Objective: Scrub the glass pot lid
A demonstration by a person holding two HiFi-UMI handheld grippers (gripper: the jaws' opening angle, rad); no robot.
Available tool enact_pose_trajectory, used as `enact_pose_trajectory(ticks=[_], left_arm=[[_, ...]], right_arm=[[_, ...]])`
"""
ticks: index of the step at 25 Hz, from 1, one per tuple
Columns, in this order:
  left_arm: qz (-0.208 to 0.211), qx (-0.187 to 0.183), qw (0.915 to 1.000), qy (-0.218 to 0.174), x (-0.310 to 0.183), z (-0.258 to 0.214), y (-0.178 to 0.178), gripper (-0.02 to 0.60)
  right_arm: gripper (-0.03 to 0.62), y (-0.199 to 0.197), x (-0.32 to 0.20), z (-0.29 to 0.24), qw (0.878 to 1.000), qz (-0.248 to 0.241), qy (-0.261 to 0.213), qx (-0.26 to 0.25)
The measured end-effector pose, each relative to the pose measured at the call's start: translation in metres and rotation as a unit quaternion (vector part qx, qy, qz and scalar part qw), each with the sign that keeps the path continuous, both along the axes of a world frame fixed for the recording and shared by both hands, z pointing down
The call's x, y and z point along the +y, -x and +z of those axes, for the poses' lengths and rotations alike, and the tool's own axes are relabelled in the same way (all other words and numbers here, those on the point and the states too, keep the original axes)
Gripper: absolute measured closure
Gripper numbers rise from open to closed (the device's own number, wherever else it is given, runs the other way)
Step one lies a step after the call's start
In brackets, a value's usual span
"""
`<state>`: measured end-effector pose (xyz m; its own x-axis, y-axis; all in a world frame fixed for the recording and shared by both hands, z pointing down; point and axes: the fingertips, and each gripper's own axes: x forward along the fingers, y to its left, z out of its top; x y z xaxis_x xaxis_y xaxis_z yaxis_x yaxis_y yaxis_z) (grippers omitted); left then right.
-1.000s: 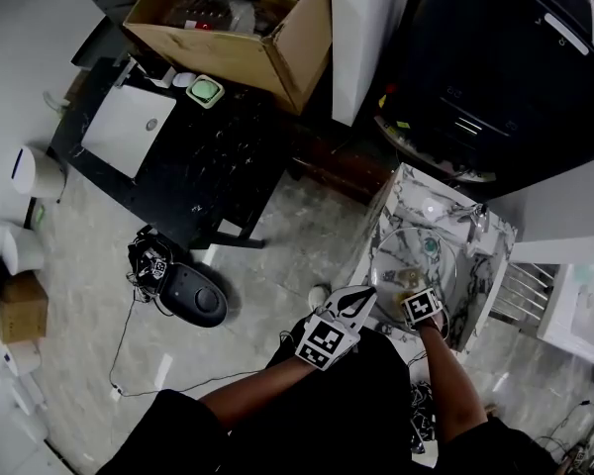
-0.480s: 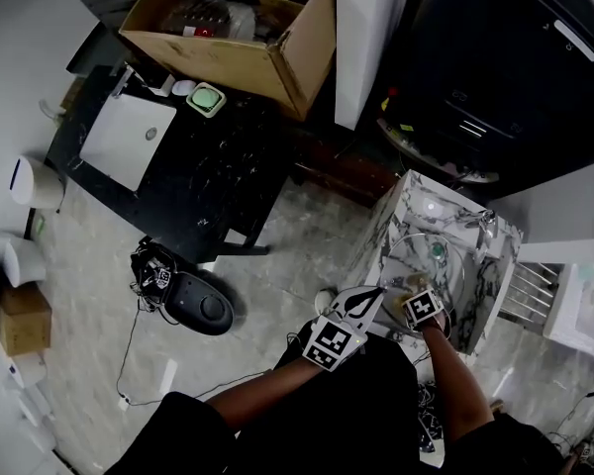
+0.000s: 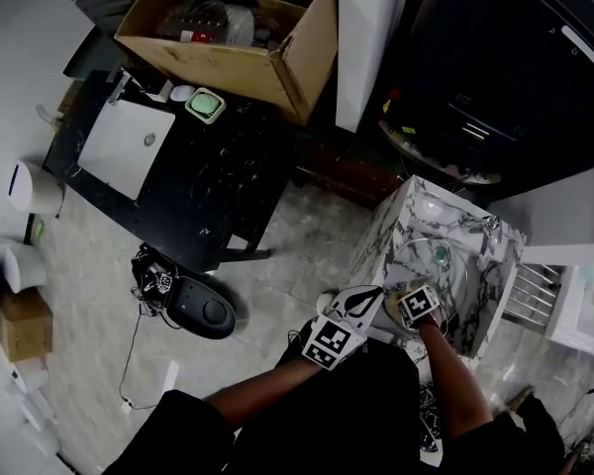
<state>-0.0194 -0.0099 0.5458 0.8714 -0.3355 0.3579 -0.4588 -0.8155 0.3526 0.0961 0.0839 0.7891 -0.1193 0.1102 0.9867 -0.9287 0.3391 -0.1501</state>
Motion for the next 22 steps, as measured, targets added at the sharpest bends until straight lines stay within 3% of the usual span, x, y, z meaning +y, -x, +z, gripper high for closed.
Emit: enact_pose_trajectory(ticks=[5, 9, 11, 16, 19, 22], left_arm=[[0.004, 0.0, 1.0, -0.002, -0.007, 0.0, -0.001, 0.565], [0.007, -0.001, 1.0, -0.001, -0.008, 0.001, -0.001, 0.565], [0.008, -0.002, 1.0, 0.001, -0.007, 0.002, 0.0, 0.565], [0.009, -0.003, 1.0, 0.0, -0.008, 0.003, 0.002, 0.565], [0.009, -0.004, 0.9999, -0.002, -0.008, 0.003, 0.001, 0.565], [0.009, 0.0, 1.0, -0.001, -0.005, 0.002, -0.002, 0.565]], right_arm=[[0.531, 0.032, -0.024, 0.001, 0.997, 0.009, -0.037, -0.067], [0.531, 0.025, -0.02, 0.001, 0.999, 0.024, -0.008, -0.039], [0.533, 0.031, -0.023, 0.002, 0.998, 0.034, -0.012, -0.049], [0.533, 0.023, -0.05, -0.001, 0.996, 0.041, -0.076, -0.037], [0.531, 0.023, -0.053, 0.004, 0.992, 0.082, -0.088, -0.04], [0.531, 0.014, -0.074, -0.004, 0.982, 0.122, -0.144, -0.033]])
